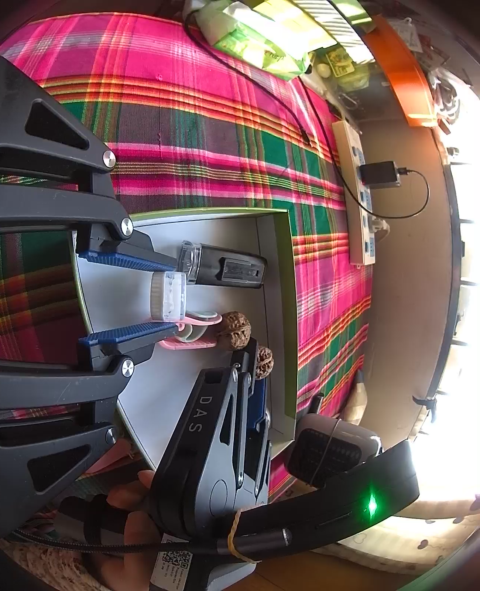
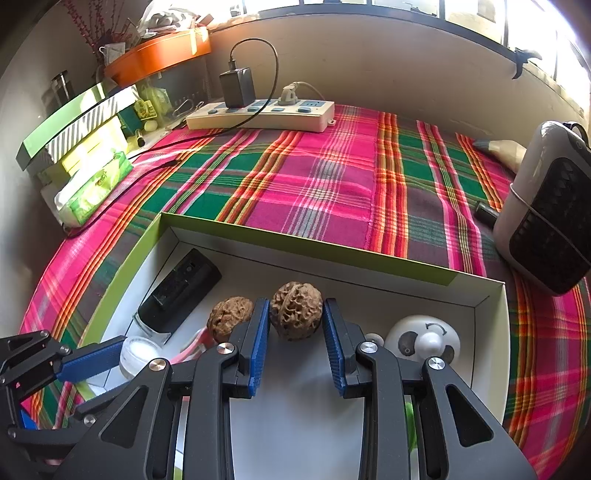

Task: Organize objects
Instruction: 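Lower the walnut and white container into the box with both grippers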

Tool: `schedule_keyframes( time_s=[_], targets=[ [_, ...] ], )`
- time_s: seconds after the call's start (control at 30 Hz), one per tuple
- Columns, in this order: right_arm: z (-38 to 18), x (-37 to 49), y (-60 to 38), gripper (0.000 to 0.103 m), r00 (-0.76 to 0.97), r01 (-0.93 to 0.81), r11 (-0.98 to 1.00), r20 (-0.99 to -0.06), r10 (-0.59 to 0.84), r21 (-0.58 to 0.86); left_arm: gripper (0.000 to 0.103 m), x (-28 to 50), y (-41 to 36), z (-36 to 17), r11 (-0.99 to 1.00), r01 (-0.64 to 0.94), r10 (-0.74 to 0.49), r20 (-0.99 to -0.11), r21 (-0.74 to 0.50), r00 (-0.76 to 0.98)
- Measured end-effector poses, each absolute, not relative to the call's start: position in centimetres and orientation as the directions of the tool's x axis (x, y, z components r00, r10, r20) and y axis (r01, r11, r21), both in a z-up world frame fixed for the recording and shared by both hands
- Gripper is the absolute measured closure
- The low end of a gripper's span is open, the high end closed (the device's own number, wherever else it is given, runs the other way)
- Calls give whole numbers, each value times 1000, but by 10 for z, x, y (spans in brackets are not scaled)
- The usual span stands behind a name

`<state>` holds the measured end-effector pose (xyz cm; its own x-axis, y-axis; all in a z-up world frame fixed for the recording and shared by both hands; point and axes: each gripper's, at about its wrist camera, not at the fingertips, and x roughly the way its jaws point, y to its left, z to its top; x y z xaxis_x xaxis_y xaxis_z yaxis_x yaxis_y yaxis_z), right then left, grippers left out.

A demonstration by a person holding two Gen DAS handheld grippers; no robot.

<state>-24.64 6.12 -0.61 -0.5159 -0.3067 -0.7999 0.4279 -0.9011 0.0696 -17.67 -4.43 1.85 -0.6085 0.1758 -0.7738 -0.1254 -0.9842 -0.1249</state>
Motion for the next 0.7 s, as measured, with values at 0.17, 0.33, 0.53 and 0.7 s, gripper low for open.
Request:
schedule_keyframes(
  time_s=[0.17, 0.33, 0.53, 0.7],
  targets=[
    [-6, -246, 61, 72, -514, 423, -903, -801, -308, 75, 76, -176, -43, 19, -984, -125, 179, -773, -130, -609],
    [-7, -246, 61, 72, -512, 422, -903, -801, -309, 79, 76, -175, -43, 18, -984, -130, 178, -773, -125, -609],
    [-6, -246, 61, 72, -514, 420, -904, -800, -310, 80, 76, -175, -43, 18, -984, -129, 179, -773, -125, -609],
    [-4, -245, 61, 72, -516, 417, -905, -799, -309, 81, 75, -175, -43, 19, -984, -129, 178, -773, -125, -608]
  ],
)
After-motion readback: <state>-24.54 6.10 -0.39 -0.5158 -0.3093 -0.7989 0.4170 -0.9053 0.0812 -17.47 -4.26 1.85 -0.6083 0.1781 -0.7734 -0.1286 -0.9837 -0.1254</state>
